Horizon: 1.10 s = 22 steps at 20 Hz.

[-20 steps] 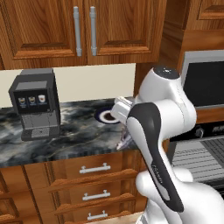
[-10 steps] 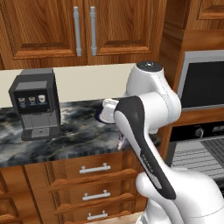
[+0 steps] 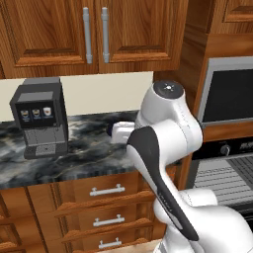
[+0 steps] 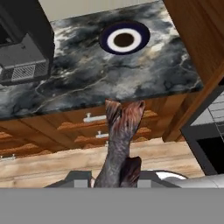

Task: Take the fish from the oven and place it on the plate on the counter.

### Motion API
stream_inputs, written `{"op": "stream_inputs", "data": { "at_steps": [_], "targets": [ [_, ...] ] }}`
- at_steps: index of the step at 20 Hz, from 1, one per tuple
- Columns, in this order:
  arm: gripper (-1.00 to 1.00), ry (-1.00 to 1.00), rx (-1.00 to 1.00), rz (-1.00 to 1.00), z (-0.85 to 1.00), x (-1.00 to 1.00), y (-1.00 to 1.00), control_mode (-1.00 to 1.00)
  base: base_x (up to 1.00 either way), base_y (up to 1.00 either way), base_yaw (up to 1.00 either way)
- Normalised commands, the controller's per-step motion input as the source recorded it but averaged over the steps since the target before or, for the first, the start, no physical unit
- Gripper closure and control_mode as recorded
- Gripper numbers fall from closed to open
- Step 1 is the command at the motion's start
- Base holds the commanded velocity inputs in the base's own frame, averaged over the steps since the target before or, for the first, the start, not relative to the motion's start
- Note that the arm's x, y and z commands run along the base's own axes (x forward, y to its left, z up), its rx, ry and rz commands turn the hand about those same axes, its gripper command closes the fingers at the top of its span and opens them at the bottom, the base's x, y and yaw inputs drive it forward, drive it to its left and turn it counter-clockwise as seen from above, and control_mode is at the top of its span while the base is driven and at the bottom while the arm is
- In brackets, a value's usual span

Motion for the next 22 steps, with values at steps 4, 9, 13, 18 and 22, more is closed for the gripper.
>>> {"op": "stream_inputs", "data": {
  "at_steps": [4, 9, 13, 18, 22],
  "targets": [
    [1.00, -0.26, -0.05, 0.19, -0.14, 0.24, 0.00, -1.00, 0.00, 0.00, 0.00],
    [1.00, -0.18, -0.01, 0.05, -0.21, 0.55, -0.06, -1.00, 0.00, 0.00, 0.00],
    [1.00, -0.06, 0.00, 0.00, -0.22, 0.86, -0.11, -1.00, 0.00, 0.00, 0.00],
    [1.00, -0.02, 0.00, -0.06, -0.12, 0.95, -0.06, -1.00, 0.00, 0.00, 0.00],
    [1.00, 0.08, 0.00, -0.07, 0.00, 0.86, -0.08, -1.00, 0.00, 0.00, 0.00]
  ]
}}
